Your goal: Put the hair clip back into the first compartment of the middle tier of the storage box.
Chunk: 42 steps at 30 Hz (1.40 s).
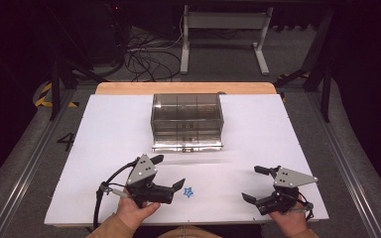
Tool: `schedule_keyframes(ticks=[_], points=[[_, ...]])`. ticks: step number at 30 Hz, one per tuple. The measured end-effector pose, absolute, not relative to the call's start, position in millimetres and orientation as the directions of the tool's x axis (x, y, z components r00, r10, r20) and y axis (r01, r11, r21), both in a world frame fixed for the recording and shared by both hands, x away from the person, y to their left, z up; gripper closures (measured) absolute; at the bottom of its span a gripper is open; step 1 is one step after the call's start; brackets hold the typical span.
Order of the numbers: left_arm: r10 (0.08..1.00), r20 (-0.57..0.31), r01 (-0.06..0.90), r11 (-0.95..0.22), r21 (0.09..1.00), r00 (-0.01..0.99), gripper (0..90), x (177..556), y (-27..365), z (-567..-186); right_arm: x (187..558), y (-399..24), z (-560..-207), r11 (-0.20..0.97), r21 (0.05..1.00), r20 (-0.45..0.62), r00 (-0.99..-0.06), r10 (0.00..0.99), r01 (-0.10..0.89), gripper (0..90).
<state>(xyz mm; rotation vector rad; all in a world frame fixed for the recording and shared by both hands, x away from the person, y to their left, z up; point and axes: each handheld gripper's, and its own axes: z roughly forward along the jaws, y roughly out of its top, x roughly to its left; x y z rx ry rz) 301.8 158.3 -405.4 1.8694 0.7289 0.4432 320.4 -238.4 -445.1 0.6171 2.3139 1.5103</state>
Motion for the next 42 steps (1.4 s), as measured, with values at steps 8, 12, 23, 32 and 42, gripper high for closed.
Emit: schedule_keyframes(ticks=[8, 12, 23, 32, 42], points=[[0.644, -0.044, 0.334, -0.336, 0.881, 0.764, 9.0, 309, 139, -419, 321, -239, -445, 0.353, 0.917, -0.021, -0.861, 0.508, 0.187, 2.9], [0.633, -0.036, 0.347, -0.376, 0.859, 0.773, 11.0, 311, 130, -426, 321, -239, -445, 0.354, 0.917, -0.022, -0.863, 0.505, 0.184, 3.0], [0.61, -0.055, 0.4, -0.447, 0.8, 0.791, 19.2, 315, 117, -437, 321, -239, -446, 0.357, 0.916, -0.02, -0.865, 0.501, 0.185, 3.2], [0.618, -0.047, 0.426, -0.483, 0.764, 0.785, 25.6, 316, 112, -444, 320, -239, -445, 0.358, 0.916, -0.022, -0.867, 0.498, 0.183, 3.2], [0.627, -0.028, 0.443, -0.517, 0.733, 0.778, 35.3, 315, 105, -452, 321, -238, -446, 0.36, 0.915, -0.02, -0.869, 0.495, 0.184, 3.2]])
